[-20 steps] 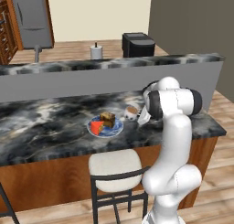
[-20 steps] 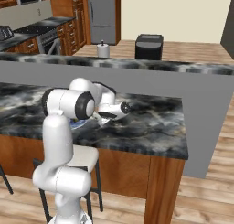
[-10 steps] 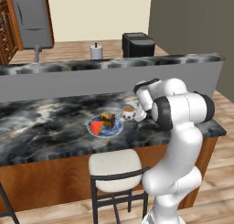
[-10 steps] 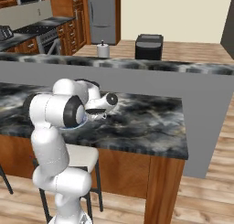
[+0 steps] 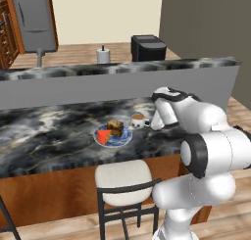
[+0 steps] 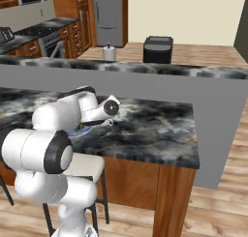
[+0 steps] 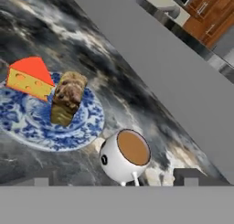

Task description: Pick up the brewed coffee from the coffee machine and place it next to the breakfast plate on the dining counter.

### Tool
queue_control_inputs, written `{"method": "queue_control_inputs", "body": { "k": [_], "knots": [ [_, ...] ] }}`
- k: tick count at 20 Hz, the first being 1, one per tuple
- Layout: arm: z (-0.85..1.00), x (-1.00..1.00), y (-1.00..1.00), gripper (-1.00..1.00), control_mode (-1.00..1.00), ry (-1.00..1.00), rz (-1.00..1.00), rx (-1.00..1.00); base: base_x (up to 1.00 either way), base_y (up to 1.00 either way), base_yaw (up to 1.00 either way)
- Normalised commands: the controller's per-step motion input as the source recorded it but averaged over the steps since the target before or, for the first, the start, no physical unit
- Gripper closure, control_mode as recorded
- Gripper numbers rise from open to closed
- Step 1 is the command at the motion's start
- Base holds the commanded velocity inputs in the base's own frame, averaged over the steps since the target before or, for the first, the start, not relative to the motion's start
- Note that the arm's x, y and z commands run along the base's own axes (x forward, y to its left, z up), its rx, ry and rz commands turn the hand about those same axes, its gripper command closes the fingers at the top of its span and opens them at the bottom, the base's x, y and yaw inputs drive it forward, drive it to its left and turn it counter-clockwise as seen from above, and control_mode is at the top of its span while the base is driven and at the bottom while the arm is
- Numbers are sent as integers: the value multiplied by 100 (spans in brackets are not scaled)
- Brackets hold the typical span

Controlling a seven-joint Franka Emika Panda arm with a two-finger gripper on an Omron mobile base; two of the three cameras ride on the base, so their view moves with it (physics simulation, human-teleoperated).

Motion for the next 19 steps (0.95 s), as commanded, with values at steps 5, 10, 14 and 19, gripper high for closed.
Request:
{"method": "queue_control_inputs", "body": {
  "k": [5,10,14,19],
  "knots": [
    [100,-95,-25,-100,-100,-14,0,0,0,0,0],
    [100,-83,-44,-100,-100,-2,0,0,0,0,0],
    [47,-41,-66,-100,-100,1,3,1,0,0,0],
    [0,-28,-63,-100,-100,0,0,0,0,0,0]
  ]
}}
